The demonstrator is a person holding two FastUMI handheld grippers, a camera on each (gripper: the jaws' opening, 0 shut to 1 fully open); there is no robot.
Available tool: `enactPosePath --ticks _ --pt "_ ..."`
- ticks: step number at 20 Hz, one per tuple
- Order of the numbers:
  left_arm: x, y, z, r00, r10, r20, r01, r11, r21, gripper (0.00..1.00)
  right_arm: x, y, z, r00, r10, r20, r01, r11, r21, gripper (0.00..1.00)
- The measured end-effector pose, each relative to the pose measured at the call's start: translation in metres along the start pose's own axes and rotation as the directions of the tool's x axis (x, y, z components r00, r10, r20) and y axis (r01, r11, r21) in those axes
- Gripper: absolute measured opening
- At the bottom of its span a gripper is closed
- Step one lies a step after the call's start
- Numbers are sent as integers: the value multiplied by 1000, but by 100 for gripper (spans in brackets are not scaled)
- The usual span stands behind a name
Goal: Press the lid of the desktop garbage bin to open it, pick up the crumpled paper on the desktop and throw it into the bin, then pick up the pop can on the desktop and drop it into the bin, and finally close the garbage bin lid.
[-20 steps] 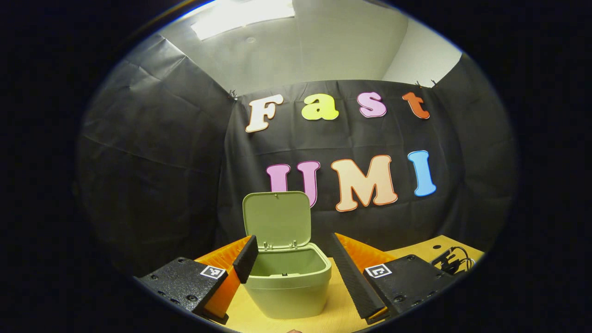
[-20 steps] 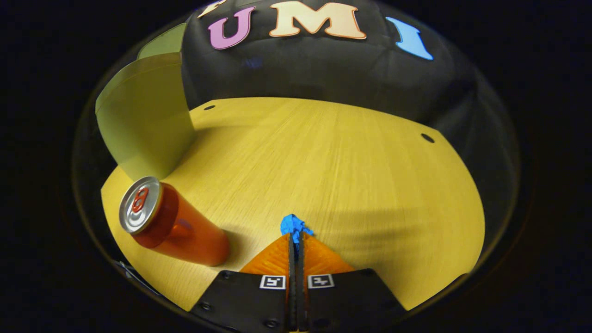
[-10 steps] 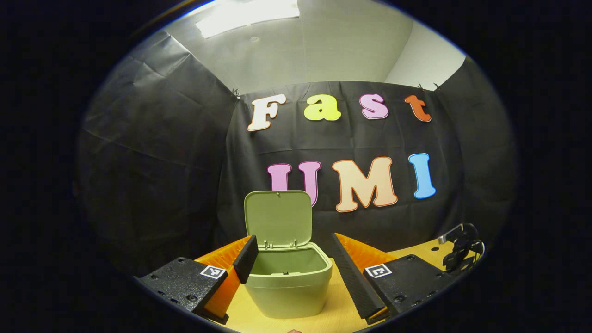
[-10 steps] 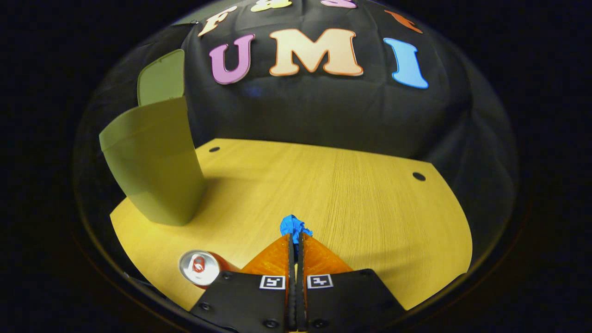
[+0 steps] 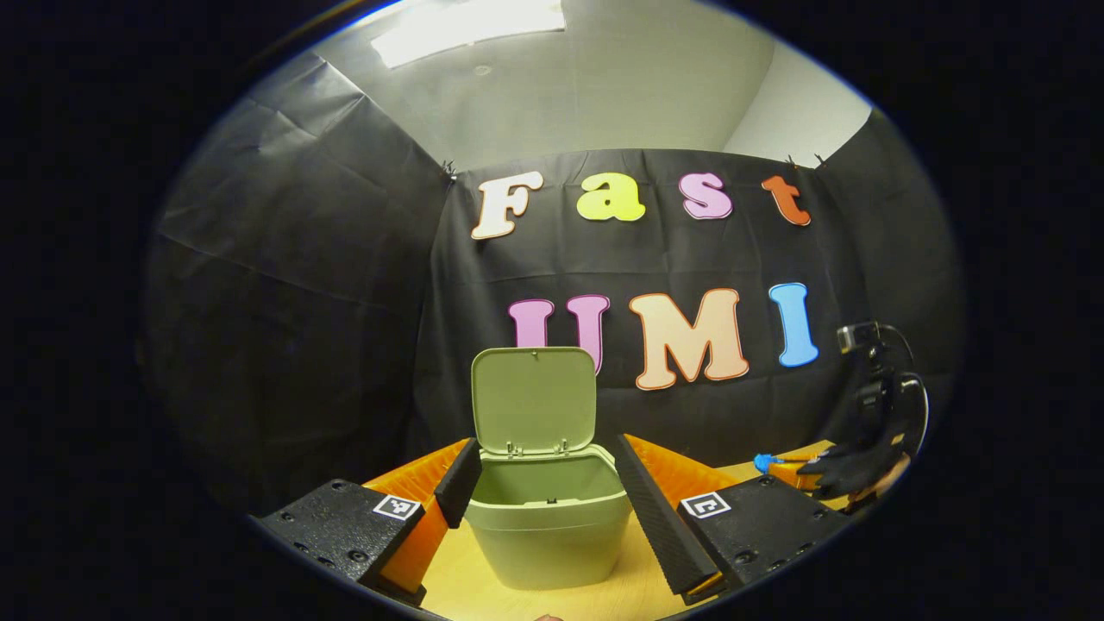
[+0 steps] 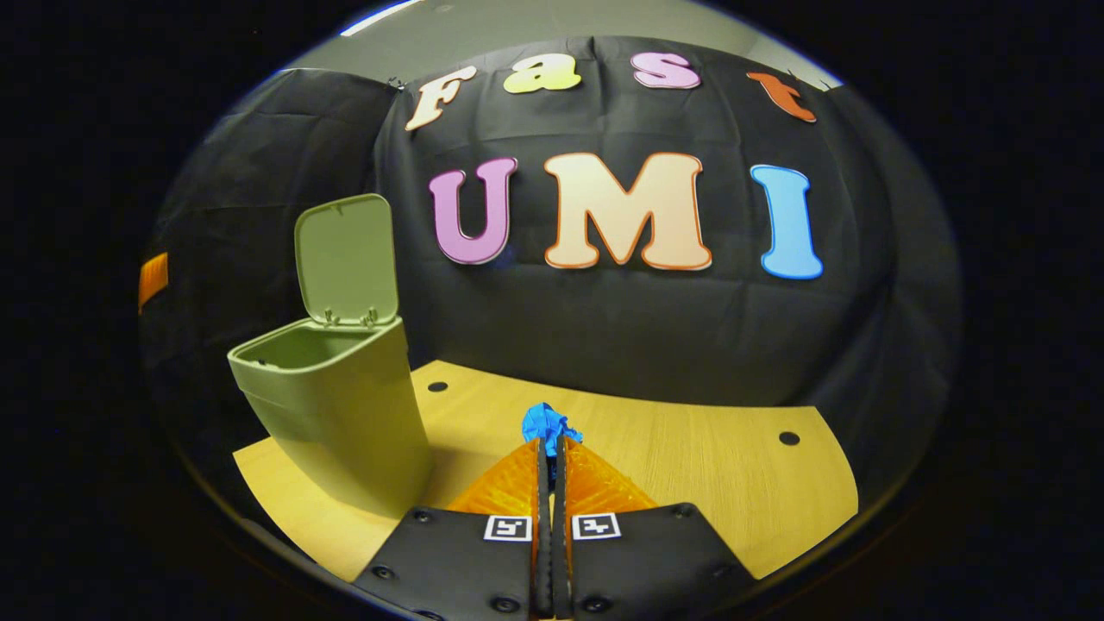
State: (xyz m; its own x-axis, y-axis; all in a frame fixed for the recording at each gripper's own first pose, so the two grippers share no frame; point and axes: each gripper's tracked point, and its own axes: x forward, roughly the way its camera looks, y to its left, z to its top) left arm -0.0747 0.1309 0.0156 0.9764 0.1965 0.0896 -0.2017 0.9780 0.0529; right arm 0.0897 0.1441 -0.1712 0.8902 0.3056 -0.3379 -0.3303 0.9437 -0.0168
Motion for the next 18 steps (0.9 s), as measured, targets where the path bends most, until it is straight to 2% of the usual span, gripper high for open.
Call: enactPosePath --ticks 8,13,18 --pt "-1 35 -16 999 41 -31 -42 999 -3 92 16 74 70 986 117 119 -117 993 -1 2" --pt "-2 61 -29 996 70 -58 -70 998 6 93 28 136 83 969 211 132 -213 977 5 2" --pt "-2 92 -38 992 104 -72 -102 995 22 92 41 192 73 953 283 111 -282 959 -31 2"
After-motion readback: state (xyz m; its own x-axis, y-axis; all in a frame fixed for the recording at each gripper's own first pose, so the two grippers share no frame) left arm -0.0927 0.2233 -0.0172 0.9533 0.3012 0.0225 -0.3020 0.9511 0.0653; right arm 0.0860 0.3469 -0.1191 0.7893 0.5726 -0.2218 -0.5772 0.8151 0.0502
